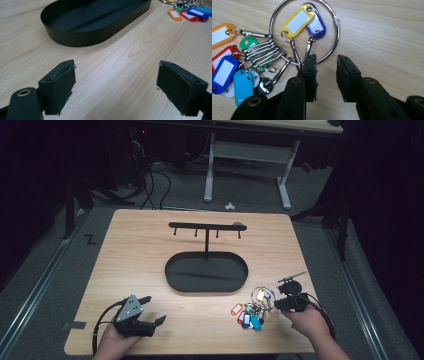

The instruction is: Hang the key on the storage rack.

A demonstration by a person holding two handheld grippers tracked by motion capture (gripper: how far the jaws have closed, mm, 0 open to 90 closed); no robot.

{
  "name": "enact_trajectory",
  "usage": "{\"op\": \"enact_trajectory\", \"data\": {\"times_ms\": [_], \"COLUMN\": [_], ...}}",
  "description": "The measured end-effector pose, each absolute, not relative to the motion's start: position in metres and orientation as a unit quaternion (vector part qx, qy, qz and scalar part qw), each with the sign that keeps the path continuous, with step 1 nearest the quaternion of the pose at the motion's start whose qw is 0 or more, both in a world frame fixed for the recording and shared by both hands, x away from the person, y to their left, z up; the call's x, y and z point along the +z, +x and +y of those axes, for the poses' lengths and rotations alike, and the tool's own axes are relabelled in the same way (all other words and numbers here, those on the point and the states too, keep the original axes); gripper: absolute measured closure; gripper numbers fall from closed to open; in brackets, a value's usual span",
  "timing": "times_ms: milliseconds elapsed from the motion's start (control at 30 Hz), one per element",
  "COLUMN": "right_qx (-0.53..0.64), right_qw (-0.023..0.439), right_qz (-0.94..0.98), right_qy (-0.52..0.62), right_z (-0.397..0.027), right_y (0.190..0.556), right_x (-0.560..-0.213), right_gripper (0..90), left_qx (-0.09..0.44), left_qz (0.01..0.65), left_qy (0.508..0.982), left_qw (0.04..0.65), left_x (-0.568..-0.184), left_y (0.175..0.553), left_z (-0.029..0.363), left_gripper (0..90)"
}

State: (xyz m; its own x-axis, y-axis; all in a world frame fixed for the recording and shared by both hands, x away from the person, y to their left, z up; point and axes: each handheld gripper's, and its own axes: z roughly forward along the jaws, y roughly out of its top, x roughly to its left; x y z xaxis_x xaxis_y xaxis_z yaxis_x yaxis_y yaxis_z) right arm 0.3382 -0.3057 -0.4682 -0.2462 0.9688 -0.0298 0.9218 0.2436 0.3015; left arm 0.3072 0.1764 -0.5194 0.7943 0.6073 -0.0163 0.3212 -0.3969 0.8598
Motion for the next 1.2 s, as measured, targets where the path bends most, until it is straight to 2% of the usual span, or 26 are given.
{"op": "enact_trajectory", "data": {"times_ms": [200, 367, 500, 600, 933, 1200], "right_qx": [0.091, 0.069, 0.057, 0.043, 0.026, 0.001], "right_qw": [0.09, 0.042, 0.031, 0.004, -0.029, -0.035], "right_qz": [0.774, 0.768, 0.757, 0.746, 0.729, 0.728], "right_qy": [0.62, 0.636, 0.65, 0.665, 0.683, 0.684], "right_z": [-0.301, -0.3, -0.301, -0.301, -0.304, -0.303], "right_y": [0.353, 0.364, 0.372, 0.38, 0.39, 0.396], "right_x": [-0.47, -0.473, -0.472, -0.476, -0.48, -0.485], "right_gripper": [67.3, 68.6, 68.7, 68.7, 68.5, 69.7], "left_qx": [0.151, 0.153, 0.154, 0.151, 0.152, 0.152], "left_qz": [0.278, 0.284, 0.284, 0.283, 0.282, 0.281], "left_qy": [0.827, 0.821, 0.822, 0.824, 0.824, 0.827], "left_qw": [0.466, 0.471, 0.469, 0.467, 0.467, 0.462], "left_x": [-0.52, -0.52, -0.52, -0.52, -0.52, -0.52], "left_y": [0.305, 0.305, 0.305, 0.305, 0.304, 0.304], "left_z": [0.175, 0.179, 0.18, 0.179, 0.181, 0.18], "left_gripper": [15.8, 15.8, 15.8, 15.9, 16.0, 16.0]}}
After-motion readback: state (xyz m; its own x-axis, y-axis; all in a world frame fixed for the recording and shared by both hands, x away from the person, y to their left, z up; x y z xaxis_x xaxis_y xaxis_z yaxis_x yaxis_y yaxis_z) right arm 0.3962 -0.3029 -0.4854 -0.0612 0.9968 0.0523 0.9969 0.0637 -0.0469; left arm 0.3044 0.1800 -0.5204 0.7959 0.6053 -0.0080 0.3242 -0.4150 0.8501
